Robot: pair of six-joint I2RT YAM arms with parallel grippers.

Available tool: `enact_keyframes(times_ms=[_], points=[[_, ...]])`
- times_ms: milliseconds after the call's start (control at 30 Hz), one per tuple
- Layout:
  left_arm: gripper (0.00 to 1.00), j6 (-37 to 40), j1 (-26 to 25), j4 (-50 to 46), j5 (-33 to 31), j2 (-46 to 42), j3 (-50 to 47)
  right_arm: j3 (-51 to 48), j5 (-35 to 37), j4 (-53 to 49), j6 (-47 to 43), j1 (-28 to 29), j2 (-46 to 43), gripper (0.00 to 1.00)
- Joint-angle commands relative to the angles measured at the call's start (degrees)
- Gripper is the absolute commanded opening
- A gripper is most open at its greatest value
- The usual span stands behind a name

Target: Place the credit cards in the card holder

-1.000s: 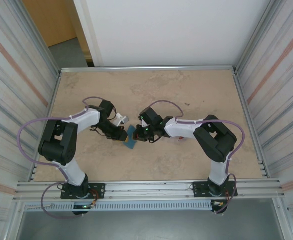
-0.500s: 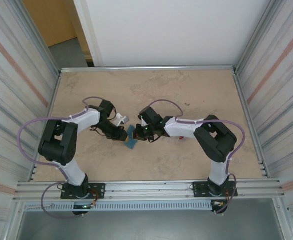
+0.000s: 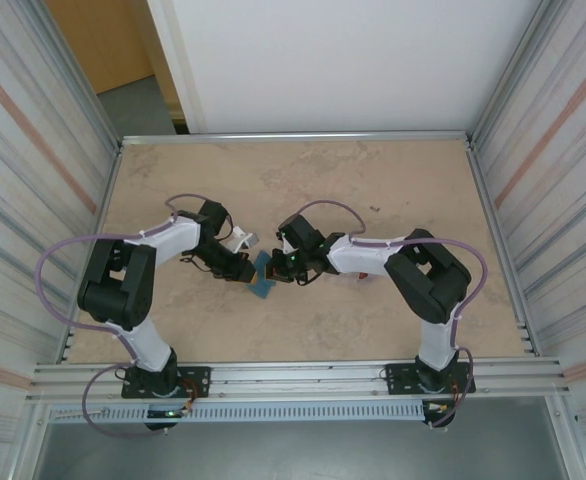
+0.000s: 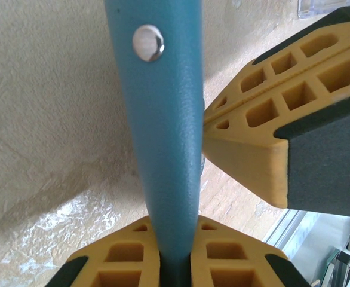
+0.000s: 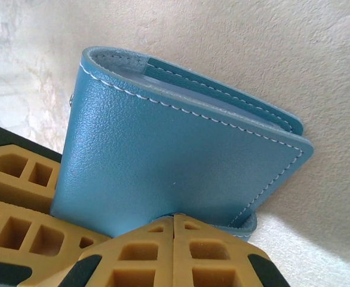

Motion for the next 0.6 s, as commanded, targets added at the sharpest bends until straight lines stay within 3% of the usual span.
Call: enact_keyframes(times_ms=[0, 567], points=[[0.00, 0.63, 0.11, -1.20, 3.85, 0.49, -0.52, 0.39, 0.73, -0.61, -0.65, -0.18, 2.88, 0.02], [0.00, -1.62, 0.91, 0.96, 9.15, 0.91, -2.91, -3.69, 3.84, 6.19, 2.18, -1.95, 1.27, 0.00]])
